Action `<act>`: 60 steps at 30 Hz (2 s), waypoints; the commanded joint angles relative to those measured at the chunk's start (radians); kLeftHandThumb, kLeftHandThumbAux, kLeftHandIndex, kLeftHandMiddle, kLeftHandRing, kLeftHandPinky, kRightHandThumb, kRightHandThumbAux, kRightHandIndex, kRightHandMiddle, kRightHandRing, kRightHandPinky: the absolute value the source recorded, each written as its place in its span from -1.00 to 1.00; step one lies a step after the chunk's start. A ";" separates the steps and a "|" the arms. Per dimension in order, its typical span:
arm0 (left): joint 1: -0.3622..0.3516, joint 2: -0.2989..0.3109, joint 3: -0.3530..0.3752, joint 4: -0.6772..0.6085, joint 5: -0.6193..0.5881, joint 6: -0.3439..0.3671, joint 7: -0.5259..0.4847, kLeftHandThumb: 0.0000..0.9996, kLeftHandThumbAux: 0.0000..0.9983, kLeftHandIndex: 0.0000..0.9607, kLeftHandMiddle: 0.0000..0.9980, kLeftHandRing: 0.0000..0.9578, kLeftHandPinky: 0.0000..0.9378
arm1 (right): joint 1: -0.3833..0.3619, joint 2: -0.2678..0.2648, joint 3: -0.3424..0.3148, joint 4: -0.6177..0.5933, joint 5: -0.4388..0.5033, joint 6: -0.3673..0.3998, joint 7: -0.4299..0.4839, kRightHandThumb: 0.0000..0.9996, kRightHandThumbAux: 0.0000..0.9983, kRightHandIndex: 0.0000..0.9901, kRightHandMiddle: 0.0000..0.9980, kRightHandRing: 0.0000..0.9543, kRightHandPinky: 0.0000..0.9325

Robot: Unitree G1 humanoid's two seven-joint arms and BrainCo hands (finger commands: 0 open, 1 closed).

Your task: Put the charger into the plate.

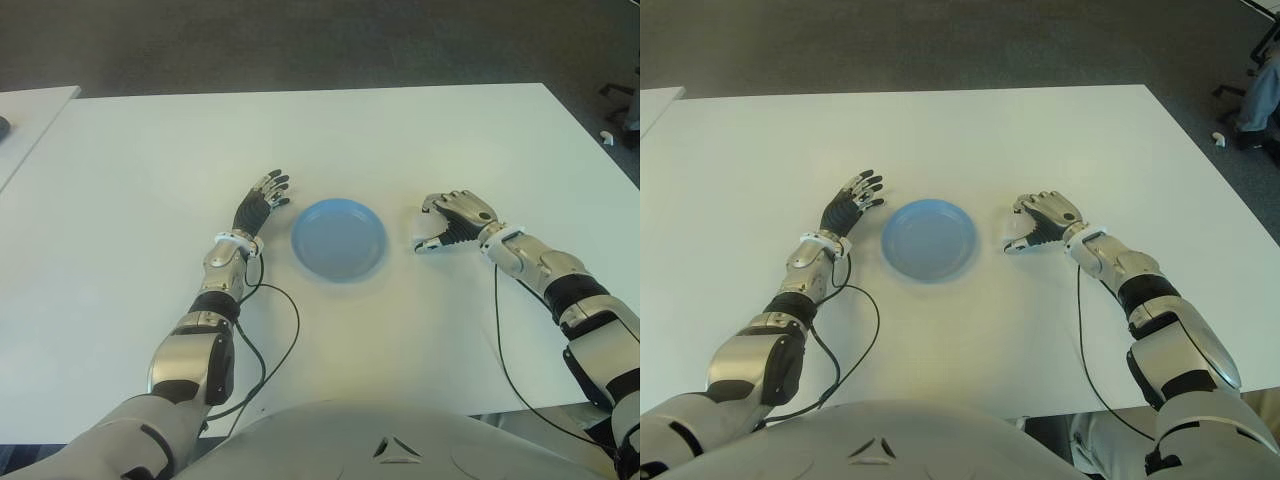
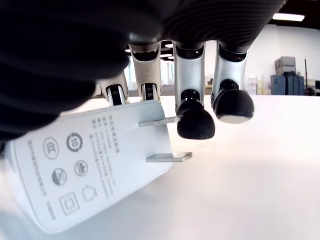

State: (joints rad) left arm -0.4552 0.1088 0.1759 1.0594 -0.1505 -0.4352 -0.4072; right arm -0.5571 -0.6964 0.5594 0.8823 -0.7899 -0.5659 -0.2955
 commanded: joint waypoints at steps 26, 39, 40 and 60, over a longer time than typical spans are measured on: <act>0.006 -0.024 -0.006 0.014 0.026 0.044 0.123 -1.00 0.16 -0.86 -0.86 -0.89 -0.90 | -0.087 0.189 -0.194 -0.309 0.152 0.068 0.168 0.48 0.42 -0.11 0.70 0.76 0.76; 0.009 -0.041 -0.001 0.016 0.021 0.008 0.143 -1.00 0.18 -1.00 -1.00 -1.00 -1.00 | -0.113 0.257 -0.181 -0.291 0.144 0.051 0.202 0.49 0.42 -0.11 0.70 0.77 0.79; 0.010 -0.042 -0.001 0.016 0.021 0.004 0.147 -1.00 0.18 -1.00 -1.00 -1.00 -1.00 | -0.114 0.260 -0.179 -0.287 0.143 0.048 0.202 0.49 0.42 -0.11 0.70 0.77 0.79; 0.011 -0.056 -0.010 0.031 0.069 -0.070 0.292 -1.00 0.12 -1.00 -1.00 -1.00 -1.00 | -0.117 0.329 -0.148 -0.216 0.130 0.018 0.178 0.50 0.42 -0.11 0.73 0.79 0.80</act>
State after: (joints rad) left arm -0.4640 0.0588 0.1744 1.0665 -0.0979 -0.5083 -0.1389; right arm -0.6774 -0.3877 0.4055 0.6527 -0.6671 -0.5376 -0.1147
